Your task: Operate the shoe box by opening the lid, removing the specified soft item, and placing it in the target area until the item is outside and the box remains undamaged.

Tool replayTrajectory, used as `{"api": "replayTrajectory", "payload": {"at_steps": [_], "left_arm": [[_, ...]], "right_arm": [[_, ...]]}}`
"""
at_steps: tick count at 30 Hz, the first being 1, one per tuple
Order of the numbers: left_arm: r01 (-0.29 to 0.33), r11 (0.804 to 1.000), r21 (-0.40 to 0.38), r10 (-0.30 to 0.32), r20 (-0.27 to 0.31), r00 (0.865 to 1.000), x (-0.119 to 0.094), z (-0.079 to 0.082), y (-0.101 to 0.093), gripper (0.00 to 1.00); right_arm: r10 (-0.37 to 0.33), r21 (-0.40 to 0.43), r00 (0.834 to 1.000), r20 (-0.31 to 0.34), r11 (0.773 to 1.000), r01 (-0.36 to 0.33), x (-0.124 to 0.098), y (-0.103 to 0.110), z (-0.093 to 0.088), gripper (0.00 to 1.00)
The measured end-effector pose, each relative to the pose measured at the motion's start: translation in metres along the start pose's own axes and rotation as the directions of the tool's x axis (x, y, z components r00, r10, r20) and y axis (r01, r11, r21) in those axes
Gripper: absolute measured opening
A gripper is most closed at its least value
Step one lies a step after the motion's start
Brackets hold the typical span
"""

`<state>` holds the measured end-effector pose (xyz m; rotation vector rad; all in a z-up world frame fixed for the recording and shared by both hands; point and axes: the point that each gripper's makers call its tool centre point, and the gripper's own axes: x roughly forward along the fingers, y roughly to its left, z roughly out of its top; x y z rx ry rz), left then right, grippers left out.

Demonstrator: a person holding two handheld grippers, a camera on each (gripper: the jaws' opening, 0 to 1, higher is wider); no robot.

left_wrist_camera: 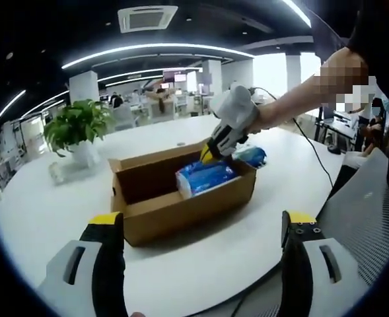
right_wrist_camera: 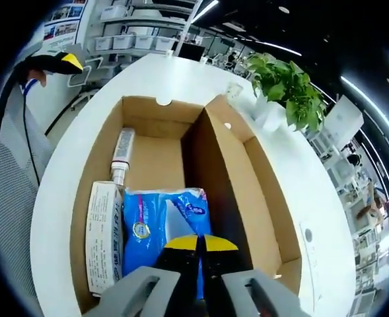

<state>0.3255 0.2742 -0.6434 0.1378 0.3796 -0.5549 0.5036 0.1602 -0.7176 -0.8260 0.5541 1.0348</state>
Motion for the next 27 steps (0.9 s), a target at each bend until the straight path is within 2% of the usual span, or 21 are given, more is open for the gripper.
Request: {"api": "replayTrajectory", "payload": {"at_steps": [27], "left_arm": [[0.023,1.000,-0.002,-0.023,-0.001,1.000,0.000,-0.002,-0.005,0.99]], "right_arm": [[-0.089,-0.060,0.992,0.093,0.994,0.095,-0.053,-0.017,0.040,0.00]]}}
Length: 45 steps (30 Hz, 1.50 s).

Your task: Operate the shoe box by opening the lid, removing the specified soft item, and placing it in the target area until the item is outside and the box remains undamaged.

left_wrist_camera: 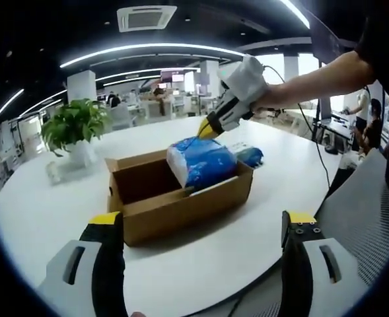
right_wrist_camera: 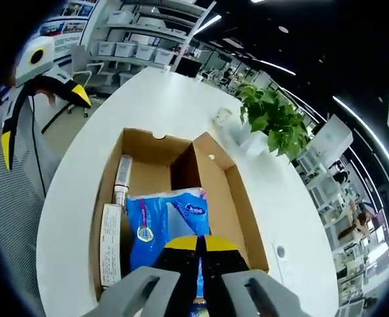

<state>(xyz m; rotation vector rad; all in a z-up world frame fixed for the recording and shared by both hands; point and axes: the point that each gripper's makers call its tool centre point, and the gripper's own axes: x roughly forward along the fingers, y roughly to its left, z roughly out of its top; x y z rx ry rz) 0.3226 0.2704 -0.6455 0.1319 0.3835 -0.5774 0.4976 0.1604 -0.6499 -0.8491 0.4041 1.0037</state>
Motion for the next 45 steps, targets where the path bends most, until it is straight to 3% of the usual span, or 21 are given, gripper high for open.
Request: {"api": "replayTrajectory", "payload": {"at_steps": [15,45], "left_arm": [[0.003,1.000,0.012,-0.003,-0.002,1.000,0.000,-0.001,-0.002,0.99],[0.021,1.000,0.016,-0.020,-0.009,1.000,0.000,-0.002,-0.006,0.99]], "right_arm": [[-0.028,-0.034,0.998,0.053,0.999,0.029,-0.029,-0.010,0.028,0.00],[-0.088,-0.077,0.989,0.115,0.992,0.098,-0.095,-0.038,0.042,0.00]]}}
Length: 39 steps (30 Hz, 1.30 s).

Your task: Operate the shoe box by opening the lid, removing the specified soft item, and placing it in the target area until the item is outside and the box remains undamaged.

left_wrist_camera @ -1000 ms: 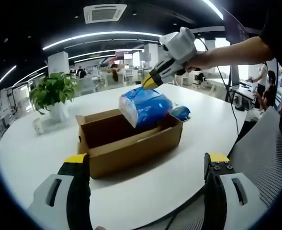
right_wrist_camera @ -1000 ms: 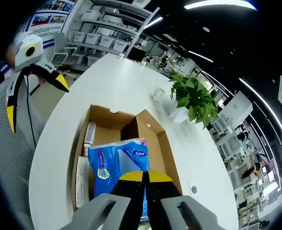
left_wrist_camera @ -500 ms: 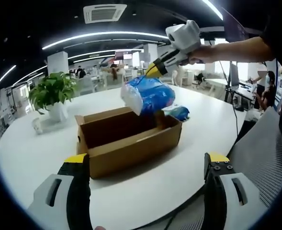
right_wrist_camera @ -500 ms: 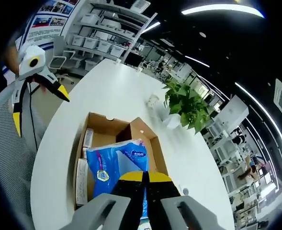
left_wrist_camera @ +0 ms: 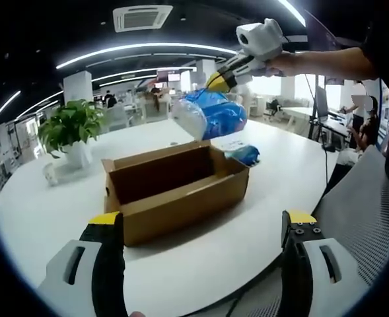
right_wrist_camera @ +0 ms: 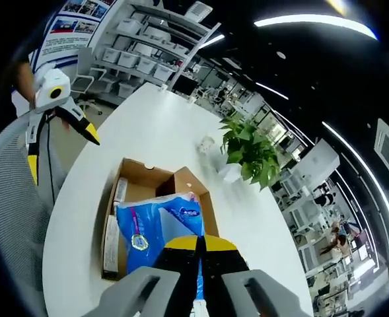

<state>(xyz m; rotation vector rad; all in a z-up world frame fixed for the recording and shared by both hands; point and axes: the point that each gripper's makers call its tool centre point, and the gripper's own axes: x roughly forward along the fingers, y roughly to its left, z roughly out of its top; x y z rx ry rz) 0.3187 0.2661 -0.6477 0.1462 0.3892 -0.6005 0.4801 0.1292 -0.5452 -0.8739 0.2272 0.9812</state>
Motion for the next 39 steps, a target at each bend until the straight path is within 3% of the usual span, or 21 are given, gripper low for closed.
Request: {"api": "replayTrajectory", "payload": {"at_steps": [18,39], "left_arm": [[-0.001,1.000,0.000,0.001,-0.003,1.000,0.000,0.000,0.000,0.99],[0.002,1.000,0.010,-0.002,-0.028,1.000,0.002,-0.004,-0.002,0.99]], "right_arm": [[-0.054,-0.021,0.999,-0.001,0.998,0.054,-0.041,-0.018,-0.021,0.00],[-0.097,-0.047,0.992,-0.083,0.995,0.093,-0.079,-0.030,-0.085,0.00]]}}
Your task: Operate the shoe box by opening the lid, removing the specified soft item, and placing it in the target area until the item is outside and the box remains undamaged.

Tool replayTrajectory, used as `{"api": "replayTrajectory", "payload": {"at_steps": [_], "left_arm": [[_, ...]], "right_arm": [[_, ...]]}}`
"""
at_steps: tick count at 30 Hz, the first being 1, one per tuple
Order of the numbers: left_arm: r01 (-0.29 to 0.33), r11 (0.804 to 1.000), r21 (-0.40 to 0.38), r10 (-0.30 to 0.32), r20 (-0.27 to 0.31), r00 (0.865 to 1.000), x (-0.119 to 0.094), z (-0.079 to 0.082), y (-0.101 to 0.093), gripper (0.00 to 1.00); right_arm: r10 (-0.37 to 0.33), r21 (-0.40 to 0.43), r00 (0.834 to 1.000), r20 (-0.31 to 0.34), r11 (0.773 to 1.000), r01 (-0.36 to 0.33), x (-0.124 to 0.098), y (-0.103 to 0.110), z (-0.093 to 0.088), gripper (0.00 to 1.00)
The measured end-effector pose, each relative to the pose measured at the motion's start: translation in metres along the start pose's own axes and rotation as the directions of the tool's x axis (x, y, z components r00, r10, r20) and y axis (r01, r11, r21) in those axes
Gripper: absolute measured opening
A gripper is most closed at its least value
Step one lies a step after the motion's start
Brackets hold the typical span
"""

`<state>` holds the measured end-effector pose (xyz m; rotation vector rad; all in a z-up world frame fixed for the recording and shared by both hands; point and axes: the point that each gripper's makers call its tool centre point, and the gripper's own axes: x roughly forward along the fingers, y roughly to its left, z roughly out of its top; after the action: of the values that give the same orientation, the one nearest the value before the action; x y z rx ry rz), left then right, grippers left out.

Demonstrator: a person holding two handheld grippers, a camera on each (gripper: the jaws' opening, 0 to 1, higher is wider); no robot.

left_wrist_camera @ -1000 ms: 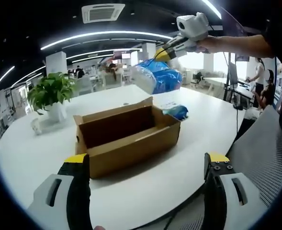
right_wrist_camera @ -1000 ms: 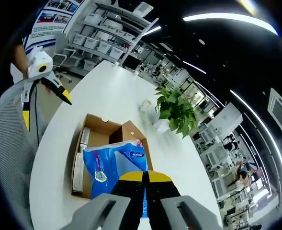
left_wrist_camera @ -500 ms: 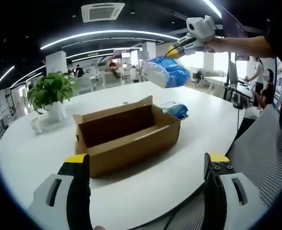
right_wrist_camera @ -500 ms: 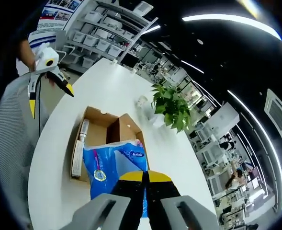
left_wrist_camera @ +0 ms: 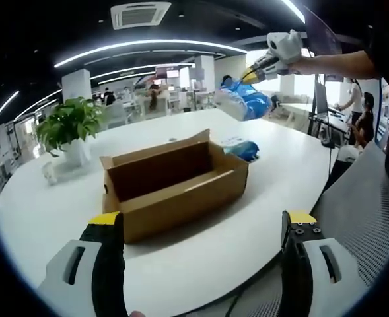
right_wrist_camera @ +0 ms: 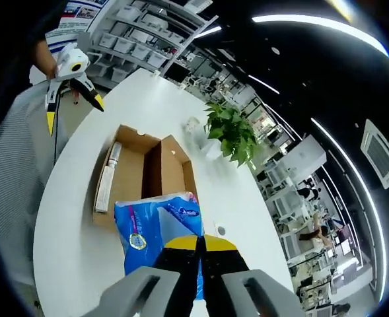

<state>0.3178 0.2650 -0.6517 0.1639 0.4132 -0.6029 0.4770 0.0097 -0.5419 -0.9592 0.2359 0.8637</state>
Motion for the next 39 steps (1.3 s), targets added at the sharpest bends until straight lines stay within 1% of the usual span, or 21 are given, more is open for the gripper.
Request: {"api": "replayTrajectory", "payload": {"at_steps": [11,18,26,31,35,39], "left_arm": [[0.001,1.000,0.010,-0.001,-0.017,1.000,0.001,-0.003,0.000,0.99],[0.001,1.000,0.018,-0.001,-0.026,1.000,0.001,-0.005,-0.001,0.99],[-0.005,1.000,0.023,0.006,-0.029,1.000,0.001,-0.005,0.001,0.99],[-0.013,1.000,0.027,0.014,-0.030,0.999,0.001,-0.006,0.002,0.99],[-0.015,0.999,0.029,0.016,-0.033,0.999,0.001,-0.006,0.002,0.99],[-0.014,0.999,0.039,0.016,-0.042,0.999,0.001,-0.007,0.001,0.99]], "right_arm": [[-0.017,-0.009,0.999,-0.039,1.000,0.016,-0.013,-0.005,-0.029,0.00],[-0.031,-0.020,0.997,-0.078,0.999,0.029,-0.022,-0.009,-0.053,0.00],[-0.036,-0.023,0.993,-0.111,0.999,0.034,-0.029,-0.011,-0.076,0.00],[-0.035,-0.032,0.990,-0.135,0.999,0.031,-0.032,-0.011,-0.093,0.00],[-0.033,-0.027,0.989,-0.143,0.999,0.029,-0.034,-0.011,-0.102,0.00],[-0.018,-0.045,0.987,-0.158,0.999,0.011,-0.034,-0.008,-0.114,0.00]]}}
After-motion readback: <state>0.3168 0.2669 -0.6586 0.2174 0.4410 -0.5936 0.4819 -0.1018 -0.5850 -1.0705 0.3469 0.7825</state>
